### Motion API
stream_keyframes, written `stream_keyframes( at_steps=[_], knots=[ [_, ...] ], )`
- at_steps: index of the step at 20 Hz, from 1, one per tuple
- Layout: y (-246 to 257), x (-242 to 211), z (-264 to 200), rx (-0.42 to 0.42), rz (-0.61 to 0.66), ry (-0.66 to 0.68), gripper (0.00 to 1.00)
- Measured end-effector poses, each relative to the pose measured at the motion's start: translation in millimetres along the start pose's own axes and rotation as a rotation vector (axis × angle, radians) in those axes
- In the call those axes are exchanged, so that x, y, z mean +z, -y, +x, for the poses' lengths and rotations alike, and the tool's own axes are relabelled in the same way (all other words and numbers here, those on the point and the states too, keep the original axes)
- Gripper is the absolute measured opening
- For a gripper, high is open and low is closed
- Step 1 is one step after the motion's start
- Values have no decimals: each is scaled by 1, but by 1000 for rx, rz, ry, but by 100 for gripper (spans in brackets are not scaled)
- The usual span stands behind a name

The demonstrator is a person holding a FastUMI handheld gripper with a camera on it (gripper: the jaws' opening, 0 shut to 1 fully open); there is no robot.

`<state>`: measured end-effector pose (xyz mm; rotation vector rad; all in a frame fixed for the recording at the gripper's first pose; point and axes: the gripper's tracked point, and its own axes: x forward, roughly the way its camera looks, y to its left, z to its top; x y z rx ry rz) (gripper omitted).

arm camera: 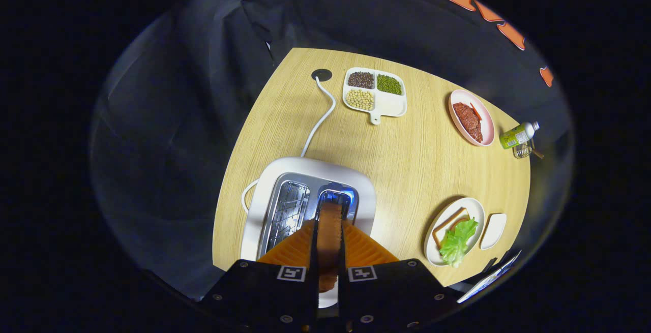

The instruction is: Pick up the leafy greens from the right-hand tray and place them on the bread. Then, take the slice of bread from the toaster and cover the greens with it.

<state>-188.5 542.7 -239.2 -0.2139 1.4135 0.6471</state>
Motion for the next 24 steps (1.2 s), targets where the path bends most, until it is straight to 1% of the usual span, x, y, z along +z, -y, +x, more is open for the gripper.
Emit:
stream_keyframes(
  at_steps=[2,5,11,14,16,19,21,24],
  knots=[
    [3,3,-6,29,25,20,13],
    [10,9,-25,85,51,56,12],
    [27,15,-81,267,142,112,9],
    [48,16,-109,341,194,141,9],
    [72,17,-122,349,213,179,9],
    [111,8,-129,351,256,213,9],
    [141,1,-126,354,299,222,9],
    [185,-20,-113,347,315,213,9]
  ],
)
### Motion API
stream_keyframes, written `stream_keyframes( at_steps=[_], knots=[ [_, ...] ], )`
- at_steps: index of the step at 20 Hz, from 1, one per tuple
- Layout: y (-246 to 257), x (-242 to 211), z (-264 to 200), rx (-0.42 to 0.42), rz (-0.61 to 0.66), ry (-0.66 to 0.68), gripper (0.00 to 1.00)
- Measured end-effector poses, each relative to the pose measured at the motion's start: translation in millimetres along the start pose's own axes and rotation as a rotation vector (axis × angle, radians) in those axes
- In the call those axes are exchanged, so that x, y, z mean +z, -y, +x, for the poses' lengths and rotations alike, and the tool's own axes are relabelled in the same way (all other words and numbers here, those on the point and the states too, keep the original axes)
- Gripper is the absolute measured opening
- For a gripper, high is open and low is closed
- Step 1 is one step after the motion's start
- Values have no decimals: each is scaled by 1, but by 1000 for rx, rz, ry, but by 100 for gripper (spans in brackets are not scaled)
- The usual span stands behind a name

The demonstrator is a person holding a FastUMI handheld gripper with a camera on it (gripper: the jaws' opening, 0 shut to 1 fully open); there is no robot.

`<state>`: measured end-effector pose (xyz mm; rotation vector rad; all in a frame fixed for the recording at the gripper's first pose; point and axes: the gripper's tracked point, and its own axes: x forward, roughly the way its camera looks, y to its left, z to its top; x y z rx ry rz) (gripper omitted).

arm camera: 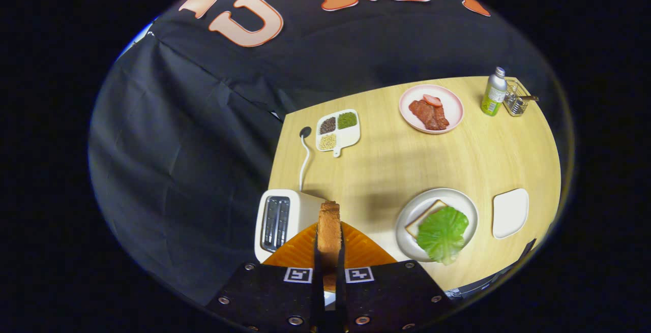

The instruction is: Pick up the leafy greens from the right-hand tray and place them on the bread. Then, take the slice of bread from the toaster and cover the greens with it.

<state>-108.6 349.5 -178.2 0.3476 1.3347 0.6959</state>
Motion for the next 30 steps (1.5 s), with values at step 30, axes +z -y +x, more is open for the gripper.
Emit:
stream_keyframes(
  at_steps=[30],
  knots=[
    [198,-62,113,243,138,-88,11]
  ],
)
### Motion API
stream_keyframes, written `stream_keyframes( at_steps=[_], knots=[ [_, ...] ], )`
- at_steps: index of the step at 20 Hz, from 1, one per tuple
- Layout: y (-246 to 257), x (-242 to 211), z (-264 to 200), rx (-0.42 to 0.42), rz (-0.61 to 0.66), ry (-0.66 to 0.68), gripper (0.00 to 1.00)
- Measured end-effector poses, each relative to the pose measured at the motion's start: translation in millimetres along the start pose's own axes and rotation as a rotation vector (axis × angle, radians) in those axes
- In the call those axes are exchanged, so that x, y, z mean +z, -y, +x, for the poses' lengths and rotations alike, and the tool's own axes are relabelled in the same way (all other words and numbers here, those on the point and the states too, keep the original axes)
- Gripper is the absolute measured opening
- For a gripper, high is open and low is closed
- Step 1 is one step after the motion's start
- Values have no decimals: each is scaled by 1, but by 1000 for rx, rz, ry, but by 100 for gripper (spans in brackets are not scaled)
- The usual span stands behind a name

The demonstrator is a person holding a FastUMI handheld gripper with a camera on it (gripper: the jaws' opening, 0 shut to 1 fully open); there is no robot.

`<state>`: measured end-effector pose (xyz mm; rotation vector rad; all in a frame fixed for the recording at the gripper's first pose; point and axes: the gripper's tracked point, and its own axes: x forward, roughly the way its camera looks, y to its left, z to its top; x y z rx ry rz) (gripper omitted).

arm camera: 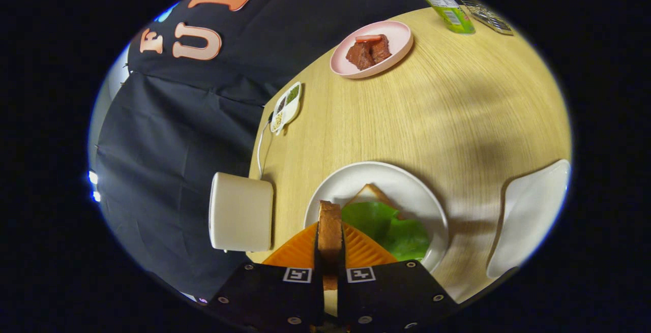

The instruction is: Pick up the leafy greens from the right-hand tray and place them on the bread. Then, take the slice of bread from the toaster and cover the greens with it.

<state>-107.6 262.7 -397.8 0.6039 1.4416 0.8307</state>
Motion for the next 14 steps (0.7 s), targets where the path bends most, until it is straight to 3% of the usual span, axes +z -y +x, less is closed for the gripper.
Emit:
stream_keyframes(
  at_steps=[5,8,14],
  knots=[
    [3,10,-4,-43,-6,49,27],
    [14,15,-13,-93,-16,73,44],
    [10,40,-54,-126,-60,174,57]
  ],
)
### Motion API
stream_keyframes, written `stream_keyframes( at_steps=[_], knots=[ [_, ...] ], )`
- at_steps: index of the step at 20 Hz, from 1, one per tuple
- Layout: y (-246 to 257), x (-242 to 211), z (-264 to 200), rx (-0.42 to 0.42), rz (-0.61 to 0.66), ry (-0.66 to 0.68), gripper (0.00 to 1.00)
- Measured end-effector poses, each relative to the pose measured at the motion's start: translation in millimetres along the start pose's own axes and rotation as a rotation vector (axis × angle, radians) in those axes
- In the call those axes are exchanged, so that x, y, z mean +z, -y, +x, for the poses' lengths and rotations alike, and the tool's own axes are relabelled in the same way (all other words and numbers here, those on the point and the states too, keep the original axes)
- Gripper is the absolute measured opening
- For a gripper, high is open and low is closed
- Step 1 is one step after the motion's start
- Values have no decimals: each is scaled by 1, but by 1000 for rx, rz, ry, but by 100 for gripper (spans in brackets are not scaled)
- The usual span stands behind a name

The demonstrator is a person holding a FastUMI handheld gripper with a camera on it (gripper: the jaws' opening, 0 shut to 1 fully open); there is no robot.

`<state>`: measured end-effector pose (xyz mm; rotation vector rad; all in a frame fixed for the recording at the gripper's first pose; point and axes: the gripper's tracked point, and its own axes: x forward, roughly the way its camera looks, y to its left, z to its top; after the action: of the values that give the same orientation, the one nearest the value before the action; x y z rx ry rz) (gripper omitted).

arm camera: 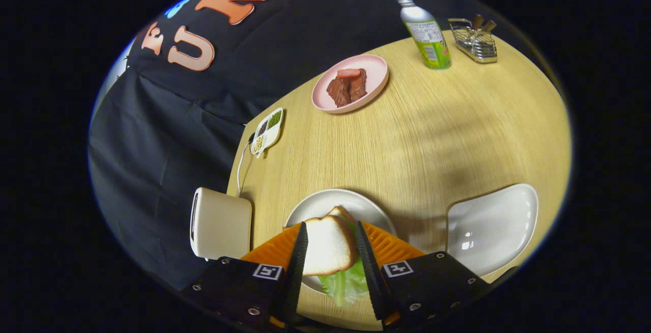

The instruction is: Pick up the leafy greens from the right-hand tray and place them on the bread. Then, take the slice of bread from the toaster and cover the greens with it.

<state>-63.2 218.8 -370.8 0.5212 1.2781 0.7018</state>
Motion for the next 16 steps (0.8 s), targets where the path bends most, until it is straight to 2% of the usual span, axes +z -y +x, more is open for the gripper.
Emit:
stream_keyframes(
  at_steps=[3,10,12,16],
  knots=[
    [-9,23,-27,-5,-56,80,64],
    [-53,86,-105,-14,-268,315,92],
    [-68,104,-125,-25,-317,386,96],
    [-95,140,-176,-60,-404,552,97]
  ],
)
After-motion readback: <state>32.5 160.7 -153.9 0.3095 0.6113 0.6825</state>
